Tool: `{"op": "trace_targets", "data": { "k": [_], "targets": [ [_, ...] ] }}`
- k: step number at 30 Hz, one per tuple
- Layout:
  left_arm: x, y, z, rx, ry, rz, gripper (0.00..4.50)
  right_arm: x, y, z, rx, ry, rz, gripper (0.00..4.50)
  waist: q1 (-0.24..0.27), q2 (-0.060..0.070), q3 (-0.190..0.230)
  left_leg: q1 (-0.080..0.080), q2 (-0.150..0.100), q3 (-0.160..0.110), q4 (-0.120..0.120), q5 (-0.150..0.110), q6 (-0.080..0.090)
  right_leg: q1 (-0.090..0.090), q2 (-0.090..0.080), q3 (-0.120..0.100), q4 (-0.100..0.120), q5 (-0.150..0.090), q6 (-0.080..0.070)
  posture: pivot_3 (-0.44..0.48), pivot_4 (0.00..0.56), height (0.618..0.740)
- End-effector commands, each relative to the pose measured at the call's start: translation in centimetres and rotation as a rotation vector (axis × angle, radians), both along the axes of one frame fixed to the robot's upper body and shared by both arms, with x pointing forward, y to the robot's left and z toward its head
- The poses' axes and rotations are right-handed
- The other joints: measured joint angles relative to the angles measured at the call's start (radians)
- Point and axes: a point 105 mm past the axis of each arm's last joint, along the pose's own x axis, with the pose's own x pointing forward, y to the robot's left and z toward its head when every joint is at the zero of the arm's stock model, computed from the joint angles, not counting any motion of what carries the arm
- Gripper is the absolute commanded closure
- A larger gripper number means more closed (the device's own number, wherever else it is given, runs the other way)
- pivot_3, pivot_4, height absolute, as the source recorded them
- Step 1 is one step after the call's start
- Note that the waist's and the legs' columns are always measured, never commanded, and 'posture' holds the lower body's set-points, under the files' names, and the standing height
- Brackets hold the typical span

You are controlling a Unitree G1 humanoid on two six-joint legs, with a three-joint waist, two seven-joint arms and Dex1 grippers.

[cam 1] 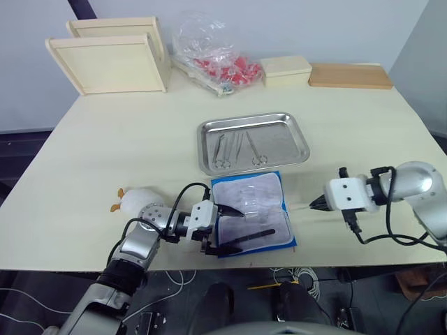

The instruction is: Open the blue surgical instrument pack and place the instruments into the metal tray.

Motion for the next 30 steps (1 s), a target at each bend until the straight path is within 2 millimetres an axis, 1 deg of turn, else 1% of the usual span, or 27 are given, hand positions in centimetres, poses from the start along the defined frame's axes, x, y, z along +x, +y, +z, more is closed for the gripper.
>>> {"op": "trace_targets", "data": {
  "k": [1,5,9,13,16,20,24,27,30],
  "targets": [
    [-1.3,1.3,-3.6,0.106,0.136,0.036,0.0,0.5,0.3,1.7,0.114,-0.015,-0.056,4.45,0.0,0.0,0.0,0.0,0.0,0.0,0.0,0.0,0.0,0.0,0.0,0.0,0.0,0.0,0.0,0.0,0.15,0.74],
    [-1.3,1.2,-3.6,0.105,0.136,0.037,0.0,1.4,1.3,2.6,0.254,-0.003,-0.137,4.45,0.0,0.0,0.0,0.0,0.0,0.0,0.0,0.0,0.0,0.0,0.0,0.0,0.0,0.0,0.0,0.0,0.15,0.74],
    [-1.3,1.2,-3.6,0.104,0.137,0.038,0.0,2.3,2.2,2.9,0.357,0.011,-0.224,4.45,0.0,0.0,0.0,0.0,0.0,0.0,0.0,0.0,0.0,0.0,0.0,0.0,0.0,0.0,0.0,0.0,0.15,0.74],
    [-1.4,1.3,-3.7,0.104,0.138,0.043,0.0,4.0,2.9,3.1,0.475,0.043,-0.371,4.45,0.0,0.001,-0.001,-0.001,0.0,0.0,0.0,0.0,0.0,0.0,0.0,0.0,0.0,0.0,0.0,0.0,0.15,0.74],
    [-1.4,1.3,-3.7,0.103,0.138,0.047,0.0,4.9,3.3,3.2,0.52,0.055,-0.438,4.45,-0.001,0.002,-0.001,-0.001,0.0,-0.001,0.0,0.0,0.0,0.0,0.0,0.0,0.0,0.0,0.0,0.0,0.15,0.74],
    [-1.3,1.3,-3.6,0.095,0.135,0.062,0.0,6.0,4.5,3.3,0.568,0.063,-0.483,4.45,-0.001,0.002,-0.001,-0.001,0.0,-0.001,0.0,0.0,0.0,0.0,0.0,0.0,0.0,0.0,0.0,0.0,0.15,0.74],
    [-1.3,0.9,-3.6,0.085,0.134,0.069,0.0,8.2,5.7,3.3,0.616,0.055,-0.569,4.45,-0.003,0.003,-0.002,-0.001,0.0,0.0,0.0,0.0,0.0,0.0,0.0,0.0,0.0,0.0,0.0,0.0,0.15,0.74],
    [-1.3,0.8,-3.6,0.079,0.14,0.077,0.0,9.7,6.1,2.8,0.598,0.04,-0.635,4.45,-0.001,0.003,-0.002,-0.001,-0.001,-0.001,0.0,0.0,0.0,0.0,0.0,0.0,0.0,0.001,0.0,0.0,0.15,0.74],
    [-1.5,1.0,-3.9,0.09,0.145,0.077,0.0,11.9,6.4,2.6,0.607,0.018,-0.736,4.45,-0.002,0.004,-0.002,-0.001,-0.002,0.0,0.0,0.0,0.0,-0.001,0.0,0.001,0.0,0.003,-0.002,0.0,0.15,0.74]
  ]
}}
